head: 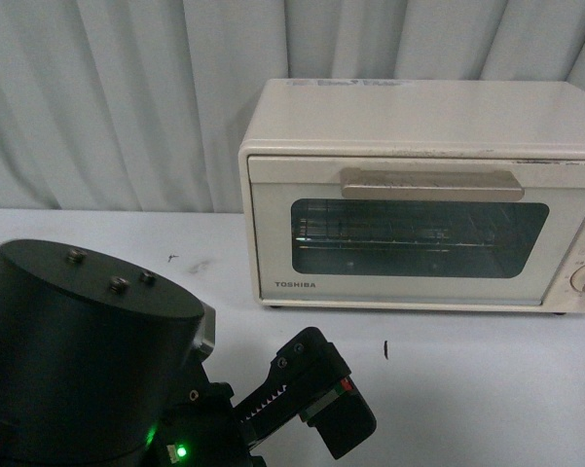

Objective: Open oven

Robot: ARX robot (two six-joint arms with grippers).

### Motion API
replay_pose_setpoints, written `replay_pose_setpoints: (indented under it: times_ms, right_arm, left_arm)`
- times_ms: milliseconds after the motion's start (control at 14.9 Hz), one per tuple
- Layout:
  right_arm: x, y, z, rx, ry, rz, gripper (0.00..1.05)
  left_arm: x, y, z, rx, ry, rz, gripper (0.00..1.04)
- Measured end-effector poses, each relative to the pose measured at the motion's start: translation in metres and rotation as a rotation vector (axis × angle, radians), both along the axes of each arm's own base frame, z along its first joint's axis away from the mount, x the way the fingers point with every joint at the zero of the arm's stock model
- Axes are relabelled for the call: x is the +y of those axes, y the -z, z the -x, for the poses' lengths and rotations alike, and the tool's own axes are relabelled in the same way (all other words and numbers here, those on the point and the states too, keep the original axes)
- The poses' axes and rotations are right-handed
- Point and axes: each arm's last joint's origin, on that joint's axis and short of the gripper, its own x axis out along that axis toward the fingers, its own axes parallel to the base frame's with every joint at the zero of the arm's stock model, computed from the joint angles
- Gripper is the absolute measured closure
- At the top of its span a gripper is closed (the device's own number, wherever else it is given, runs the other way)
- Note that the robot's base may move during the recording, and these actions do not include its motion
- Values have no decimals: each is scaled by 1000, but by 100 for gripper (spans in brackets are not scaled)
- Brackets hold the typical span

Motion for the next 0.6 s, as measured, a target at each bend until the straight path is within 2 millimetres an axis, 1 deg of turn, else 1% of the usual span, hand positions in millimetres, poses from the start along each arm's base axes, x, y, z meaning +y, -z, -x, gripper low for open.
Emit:
replay_pose_setpoints:
  times_ms: [202, 336, 470, 605]
  right_arm:
    - [0, 0, 0, 0, 0, 0, 6]
    - [0, 0, 0, 0, 0, 0, 6]
    - [0, 0, 0, 0, 0, 0, 6]
    - [0, 0, 0, 0, 0, 0, 6]
  left_arm:
    - [0, 13, -8, 73, -135, 87, 7]
    - [-4, 20, -16, 111, -197, 132, 7]
    - [-8, 21, -19, 123, -230, 161, 7]
    - [-9, 21, -19, 120, -228, 164, 7]
